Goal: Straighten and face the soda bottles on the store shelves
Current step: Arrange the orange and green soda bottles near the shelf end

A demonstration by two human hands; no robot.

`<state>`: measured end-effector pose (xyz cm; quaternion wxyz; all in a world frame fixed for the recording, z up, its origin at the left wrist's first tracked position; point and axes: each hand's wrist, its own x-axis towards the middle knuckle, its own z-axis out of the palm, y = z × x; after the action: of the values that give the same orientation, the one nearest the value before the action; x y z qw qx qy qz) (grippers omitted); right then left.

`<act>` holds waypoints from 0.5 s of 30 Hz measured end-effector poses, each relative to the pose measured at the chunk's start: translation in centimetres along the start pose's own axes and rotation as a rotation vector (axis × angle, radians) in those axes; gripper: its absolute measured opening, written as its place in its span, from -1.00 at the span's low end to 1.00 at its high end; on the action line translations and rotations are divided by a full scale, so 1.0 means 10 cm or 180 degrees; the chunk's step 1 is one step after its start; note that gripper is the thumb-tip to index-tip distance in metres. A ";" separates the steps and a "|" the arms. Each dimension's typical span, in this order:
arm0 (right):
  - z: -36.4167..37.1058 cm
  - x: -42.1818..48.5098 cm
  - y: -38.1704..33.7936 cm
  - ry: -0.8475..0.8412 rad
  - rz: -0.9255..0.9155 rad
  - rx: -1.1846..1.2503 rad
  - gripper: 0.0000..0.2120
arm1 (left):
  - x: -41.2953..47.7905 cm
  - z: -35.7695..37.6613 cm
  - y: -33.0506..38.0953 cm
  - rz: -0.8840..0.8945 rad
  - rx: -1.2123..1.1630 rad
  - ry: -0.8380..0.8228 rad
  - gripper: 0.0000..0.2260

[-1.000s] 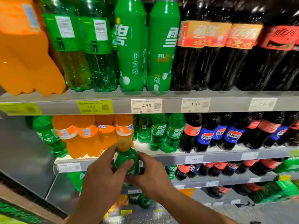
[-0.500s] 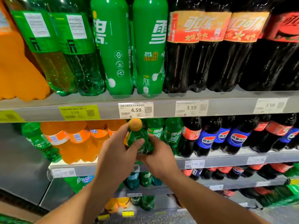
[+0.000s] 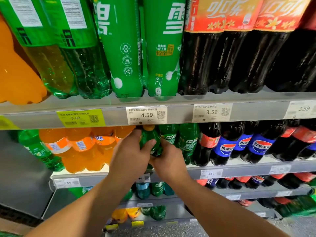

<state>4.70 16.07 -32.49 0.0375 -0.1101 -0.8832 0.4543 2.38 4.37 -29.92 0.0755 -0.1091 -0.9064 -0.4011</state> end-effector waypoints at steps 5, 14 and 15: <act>0.16 0.05 -0.01 0.0489 -0.0122 -0.0553 -0.72 | 0.13 -0.04 0.03 -0.0233 0.0463 -0.0056 -0.72; 0.11 0.08 -0.03 0.0682 -0.0019 -0.0417 -0.65 | 0.08 -0.02 0.03 -0.0120 0.0491 -0.0001 -0.63; 0.09 0.09 -0.04 0.0660 -0.0013 -0.0459 -0.67 | 0.07 -0.01 0.02 -0.0068 0.0468 -0.0047 -0.62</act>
<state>3.66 15.34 -32.73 0.1216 -0.1572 -0.9052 0.3758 1.78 4.53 -29.57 0.0724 -0.0965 -0.9350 -0.3334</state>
